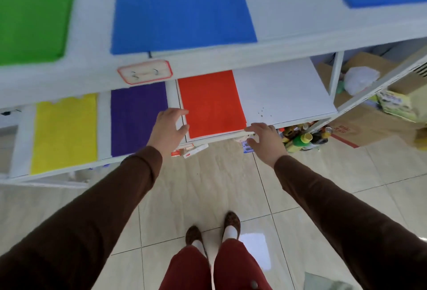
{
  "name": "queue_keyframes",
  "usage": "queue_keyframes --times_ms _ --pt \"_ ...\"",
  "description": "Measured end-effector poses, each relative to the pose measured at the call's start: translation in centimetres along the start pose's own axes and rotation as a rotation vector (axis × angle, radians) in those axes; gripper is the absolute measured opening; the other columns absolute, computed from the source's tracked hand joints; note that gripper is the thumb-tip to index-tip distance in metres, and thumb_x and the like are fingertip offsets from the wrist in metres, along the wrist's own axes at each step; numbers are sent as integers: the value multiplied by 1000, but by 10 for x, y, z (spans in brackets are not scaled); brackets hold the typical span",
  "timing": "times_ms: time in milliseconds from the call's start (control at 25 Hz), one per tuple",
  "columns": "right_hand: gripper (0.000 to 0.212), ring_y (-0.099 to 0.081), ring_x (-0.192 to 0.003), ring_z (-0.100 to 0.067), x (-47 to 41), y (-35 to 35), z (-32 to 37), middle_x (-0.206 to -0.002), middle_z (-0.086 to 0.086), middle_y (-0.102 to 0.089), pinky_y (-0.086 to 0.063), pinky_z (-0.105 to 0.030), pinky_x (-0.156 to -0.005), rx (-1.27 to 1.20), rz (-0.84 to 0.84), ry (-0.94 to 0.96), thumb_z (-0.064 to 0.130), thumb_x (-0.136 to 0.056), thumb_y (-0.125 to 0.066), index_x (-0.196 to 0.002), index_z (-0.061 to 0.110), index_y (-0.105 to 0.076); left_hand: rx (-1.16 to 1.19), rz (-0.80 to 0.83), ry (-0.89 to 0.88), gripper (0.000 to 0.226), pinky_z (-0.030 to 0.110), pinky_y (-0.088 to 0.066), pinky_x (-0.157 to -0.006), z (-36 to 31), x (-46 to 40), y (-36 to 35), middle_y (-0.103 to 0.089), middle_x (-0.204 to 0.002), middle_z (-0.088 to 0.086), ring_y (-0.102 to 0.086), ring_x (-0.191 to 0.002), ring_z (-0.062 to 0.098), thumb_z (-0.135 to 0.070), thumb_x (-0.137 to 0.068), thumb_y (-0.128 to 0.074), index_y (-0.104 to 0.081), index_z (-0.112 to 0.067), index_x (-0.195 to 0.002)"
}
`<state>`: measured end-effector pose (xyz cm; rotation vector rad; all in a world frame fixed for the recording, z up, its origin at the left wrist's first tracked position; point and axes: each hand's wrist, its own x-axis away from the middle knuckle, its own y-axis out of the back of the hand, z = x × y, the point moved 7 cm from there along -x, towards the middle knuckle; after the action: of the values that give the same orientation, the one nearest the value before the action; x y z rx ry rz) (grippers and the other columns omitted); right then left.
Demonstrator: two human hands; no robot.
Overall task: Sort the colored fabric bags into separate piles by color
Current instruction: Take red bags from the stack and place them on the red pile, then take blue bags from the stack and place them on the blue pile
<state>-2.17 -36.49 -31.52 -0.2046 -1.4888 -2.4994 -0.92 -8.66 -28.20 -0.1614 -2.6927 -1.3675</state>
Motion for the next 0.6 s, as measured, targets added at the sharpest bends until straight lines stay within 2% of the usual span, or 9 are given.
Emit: queue_keyframes --times_ms 160,360,520,600 --pt "33 -51 -114 -27 68 60 87 -129 2 -61 -46 -43 -93 -16 -123 133 19 -91 -58 -122 26 -63 2 -75 -161 41 31 -36 -108 -58 71 85 -50 -137 -6 -40 -130 14 -26 -95 -56 -48 -27 -135" --pt "32 -50 -118 -23 113 125 178 -129 3 -61 -43 -43 -96 -49 -316 209 21 -93 -56 -123 27 -63 9 -173 -320 41 31 -35 -108 -91 122 169 -50 -138 -6 -40 -130 13 -26 -96 -55 -48 -26 -136" --pt "31 -52 -115 -23 113 167 219 -125 2 -64 -44 -45 -95 -44 -430 250 23 -93 -55 -123 27 -63 30 -246 -378 41 34 -41 -102 -96 113 217 -54 -129 -2 -46 -117 15 -24 -95 -55 -50 -24 -135" --pt "31 -53 -115 -22 100 185 229 -125 2 -64 -45 -42 -96 -64 -472 249 24 -93 -55 -123 25 -63 53 -248 -369 41 36 -41 -103 -94 90 235 -53 -130 -2 -46 -118 16 -26 -95 -55 -49 -24 -136"
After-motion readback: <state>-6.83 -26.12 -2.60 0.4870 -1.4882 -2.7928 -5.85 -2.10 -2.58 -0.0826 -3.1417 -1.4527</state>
